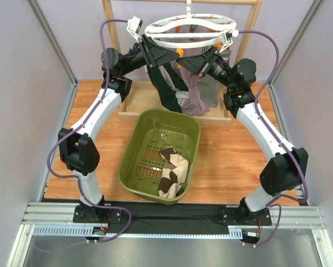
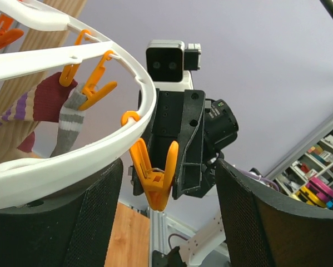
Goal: Clip the socks to the hanger
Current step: Open the clamp at the hanger.
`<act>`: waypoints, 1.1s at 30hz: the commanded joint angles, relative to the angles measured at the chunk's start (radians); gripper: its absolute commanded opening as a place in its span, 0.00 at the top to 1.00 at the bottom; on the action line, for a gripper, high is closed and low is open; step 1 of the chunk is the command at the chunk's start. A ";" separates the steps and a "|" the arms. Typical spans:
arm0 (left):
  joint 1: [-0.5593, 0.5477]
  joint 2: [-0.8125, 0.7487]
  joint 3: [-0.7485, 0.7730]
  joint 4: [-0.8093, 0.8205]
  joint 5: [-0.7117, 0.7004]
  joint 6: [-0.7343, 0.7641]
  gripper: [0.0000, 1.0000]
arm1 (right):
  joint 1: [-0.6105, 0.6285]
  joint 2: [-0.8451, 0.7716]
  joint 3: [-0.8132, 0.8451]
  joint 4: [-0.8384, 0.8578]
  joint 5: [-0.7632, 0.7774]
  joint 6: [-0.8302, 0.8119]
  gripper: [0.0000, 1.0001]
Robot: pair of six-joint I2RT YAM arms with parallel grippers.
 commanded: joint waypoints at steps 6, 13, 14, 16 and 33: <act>-0.013 -0.047 -0.030 -0.090 -0.069 0.108 0.25 | 0.016 -0.042 -0.022 0.024 -0.113 -0.005 1.00; -0.014 -0.001 0.042 -0.024 -0.054 -0.007 0.28 | 0.016 -0.021 -0.006 0.024 -0.096 -0.007 1.00; -0.014 -0.003 0.054 -0.039 -0.053 0.005 0.29 | 0.016 -0.018 0.000 0.024 -0.095 -0.005 1.00; -0.014 -0.015 0.039 -0.033 -0.056 0.016 0.30 | 0.016 -0.009 0.014 0.028 -0.086 0.000 1.00; -0.008 -0.015 -0.049 0.050 -0.102 -0.064 0.19 | -0.003 0.010 0.044 0.054 -0.121 0.046 1.00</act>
